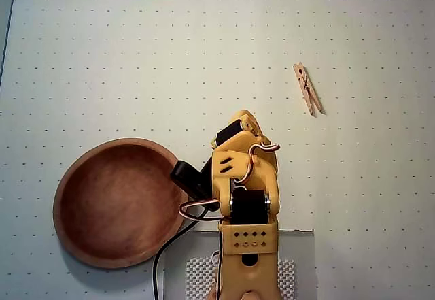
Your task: Grasp a clothespin and put it in the bowl.
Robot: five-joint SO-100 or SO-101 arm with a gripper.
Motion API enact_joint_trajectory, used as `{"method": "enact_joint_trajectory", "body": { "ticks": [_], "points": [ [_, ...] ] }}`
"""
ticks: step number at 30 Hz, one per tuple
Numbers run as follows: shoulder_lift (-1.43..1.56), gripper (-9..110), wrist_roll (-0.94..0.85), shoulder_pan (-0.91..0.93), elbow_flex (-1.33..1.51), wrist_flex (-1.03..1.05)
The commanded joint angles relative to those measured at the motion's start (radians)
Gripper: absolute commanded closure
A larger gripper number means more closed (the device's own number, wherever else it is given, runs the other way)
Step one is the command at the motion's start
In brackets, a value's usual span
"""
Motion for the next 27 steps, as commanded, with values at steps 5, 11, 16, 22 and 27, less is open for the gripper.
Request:
{"method": "enact_joint_trajectory", "body": {
  "ticks": [5, 11, 16, 22, 27],
  "points": [
    [-0.238, 104, -0.565, 0.032, -0.232, 0.272],
    [-0.442, 104, -0.732, 0.109, -0.288, 0.304],
    [-0.603, 104, -0.784, 0.141, -0.41, 0.302],
    [-0.765, 104, -0.799, 0.193, -0.594, 0.313],
    [-0.884, 104, -0.815, 0.29, -0.716, 0.304]
  ]
}}
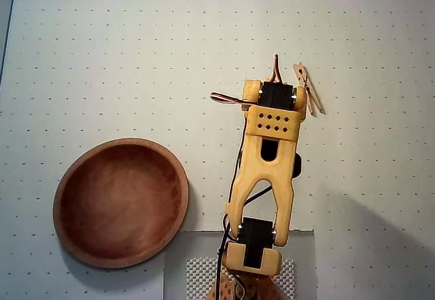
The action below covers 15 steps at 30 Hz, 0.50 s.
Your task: Grasp a clothespin and put it in the bowl.
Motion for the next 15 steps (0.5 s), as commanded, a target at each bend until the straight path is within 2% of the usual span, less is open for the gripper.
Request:
{"method": "enact_joint_trajectory", "body": {
  "ticks": [1, 15],
  "points": [
    [-0.043, 104, -0.018, 0.058, -0.14, -0.002],
    [-0.387, 104, -0.29, 0.253, -0.423, -0.002]
  ]
}}
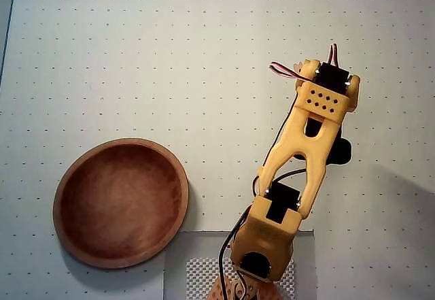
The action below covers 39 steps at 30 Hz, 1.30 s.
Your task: Grasp a clothespin and put it in the bowl.
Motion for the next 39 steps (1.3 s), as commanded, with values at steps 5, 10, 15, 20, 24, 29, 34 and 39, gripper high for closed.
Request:
{"method": "enact_joint_trajectory", "body": {
  "ticks": [5, 10, 15, 20, 24, 29, 34, 39],
  "points": [
    [-0.132, 104, -0.112, 0.011, -0.175, -0.003],
    [-0.218, 104, -0.253, 0.006, -0.215, 0.009],
    [-0.247, 104, -0.345, -0.031, -0.222, 0.011],
    [-0.247, 104, -0.373, -0.075, -0.222, 0.011],
    [-0.239, 104, -0.385, -0.101, -0.224, 0.0],
    [-0.245, 104, -0.382, -0.12, -0.252, -0.002],
    [-0.25, 100, -0.387, -0.112, -0.304, 0.009],
    [-0.252, 86, -0.393, -0.086, -0.308, -0.003]
  ]
}}
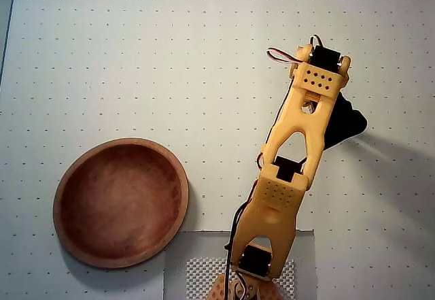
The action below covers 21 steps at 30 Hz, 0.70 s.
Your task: Grasp a clothespin and put it in the bowl.
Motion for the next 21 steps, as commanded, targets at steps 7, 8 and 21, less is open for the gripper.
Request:
{"method": "enact_joint_trajectory", "body": {
  "ticks": [7, 8, 21],
  "points": [
    [0.029, 81, -0.012, 0.057, -0.1, -0.055],
    [0.026, 81, -0.011, 0.06, -0.107, -0.075],
    [-0.213, 81, -0.008, 0.02, -0.299, -0.112]
  ]
}}
